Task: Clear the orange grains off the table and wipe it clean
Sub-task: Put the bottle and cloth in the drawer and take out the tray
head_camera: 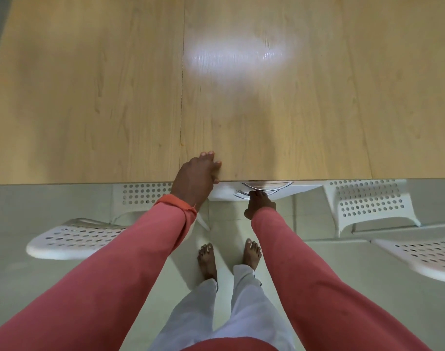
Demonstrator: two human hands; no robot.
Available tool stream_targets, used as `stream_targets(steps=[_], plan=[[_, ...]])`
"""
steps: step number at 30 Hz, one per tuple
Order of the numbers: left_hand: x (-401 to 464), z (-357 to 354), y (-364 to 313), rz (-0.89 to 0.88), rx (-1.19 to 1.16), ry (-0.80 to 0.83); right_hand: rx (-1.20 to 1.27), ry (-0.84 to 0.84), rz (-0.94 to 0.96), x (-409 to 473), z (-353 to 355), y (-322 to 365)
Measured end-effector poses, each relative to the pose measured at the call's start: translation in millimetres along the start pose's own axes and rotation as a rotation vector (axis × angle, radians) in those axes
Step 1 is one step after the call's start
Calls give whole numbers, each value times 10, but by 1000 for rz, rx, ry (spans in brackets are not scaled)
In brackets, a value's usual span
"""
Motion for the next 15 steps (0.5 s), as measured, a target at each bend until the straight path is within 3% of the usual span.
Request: stream_targets(steps=[5,11,15], plan=[[-6,18,11,14,-30,-7,23,-36,-30,-106,-36,-67],[-28,28,6,28,-43,-14,-58,-519,170,-670,-68,213],[-50,41,-54,6,25,14,1,-414,107,-613,-193,107]])
Point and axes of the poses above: each hand's wrist, its own x-axis towards the middle knuckle, its own z-axis out of the back of the hand, y = z × x, the point moved 8 cm from there along x, towards the middle knuckle, and after that the axes turned 12 degrees about y, right-handed, at the moved point
